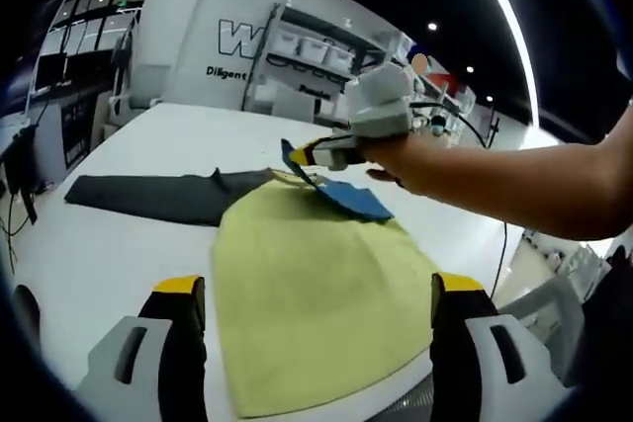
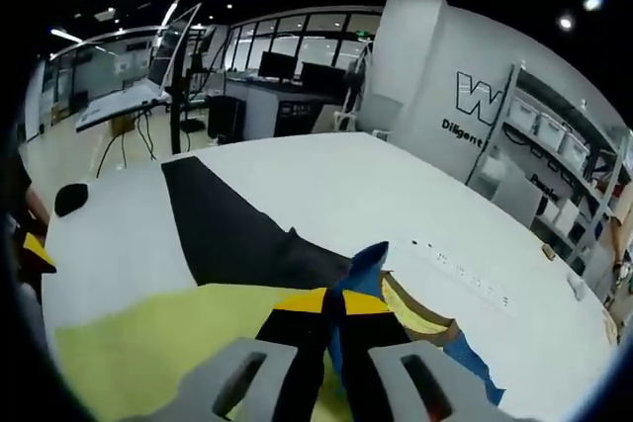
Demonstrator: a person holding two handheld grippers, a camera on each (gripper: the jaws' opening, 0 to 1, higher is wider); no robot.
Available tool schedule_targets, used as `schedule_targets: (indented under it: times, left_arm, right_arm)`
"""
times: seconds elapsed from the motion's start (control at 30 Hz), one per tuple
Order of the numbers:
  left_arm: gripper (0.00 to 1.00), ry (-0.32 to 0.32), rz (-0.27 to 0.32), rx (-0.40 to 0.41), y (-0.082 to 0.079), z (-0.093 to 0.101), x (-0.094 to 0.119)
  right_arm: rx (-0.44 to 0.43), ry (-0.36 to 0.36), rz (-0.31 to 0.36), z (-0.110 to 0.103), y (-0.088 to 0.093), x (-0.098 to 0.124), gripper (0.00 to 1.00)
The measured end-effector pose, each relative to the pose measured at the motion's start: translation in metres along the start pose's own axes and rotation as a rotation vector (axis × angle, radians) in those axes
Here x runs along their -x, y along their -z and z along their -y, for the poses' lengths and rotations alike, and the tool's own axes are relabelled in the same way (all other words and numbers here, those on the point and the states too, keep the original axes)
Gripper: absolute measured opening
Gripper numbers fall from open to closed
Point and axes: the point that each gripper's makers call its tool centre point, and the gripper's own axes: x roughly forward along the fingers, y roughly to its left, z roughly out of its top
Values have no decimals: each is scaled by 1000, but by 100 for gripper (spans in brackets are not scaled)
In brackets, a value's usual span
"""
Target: Fold the garment on the visible template until the final outline fits inside the template.
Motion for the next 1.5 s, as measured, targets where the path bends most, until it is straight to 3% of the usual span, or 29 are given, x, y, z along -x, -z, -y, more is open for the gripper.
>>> schedule_targets:
  times: [0.2, 0.7, 0.93, 1.07, 1.13, 1.33, 1.47, 1.5]
  left_arm:
    - [89, 2, -5, 9, 1, -1, 0]
    - [87, 2, -21, 24, 5, -2, -2]
    - [87, 0, -24, 28, 6, -3, -2]
    - [86, 1, -27, 27, 6, -3, -2]
    - [86, 4, -32, 25, 7, -2, -3]
    - [86, 5, -40, 26, 9, -3, -3]
    - [86, 4, -39, 29, 8, -3, -3]
    - [86, 3, -39, 28, 8, -3, -3]
  right_arm:
    - [-2, -26, -42, -15, 18, -19, 0]
    - [-41, -85, -78, -42, 33, -39, 0]
    - [-71, -129, -73, -56, 33, -41, 0]
    - [-81, -85, -16, -43, 24, -33, 0]
    - [-84, -88, -78, -39, 37, -35, 0]
    - [-73, -119, -132, -50, 53, -43, 0]
    - [-73, -138, -153, -59, 63, -43, 0]
    - [-57, -131, -127, -57, 59, -43, 0]
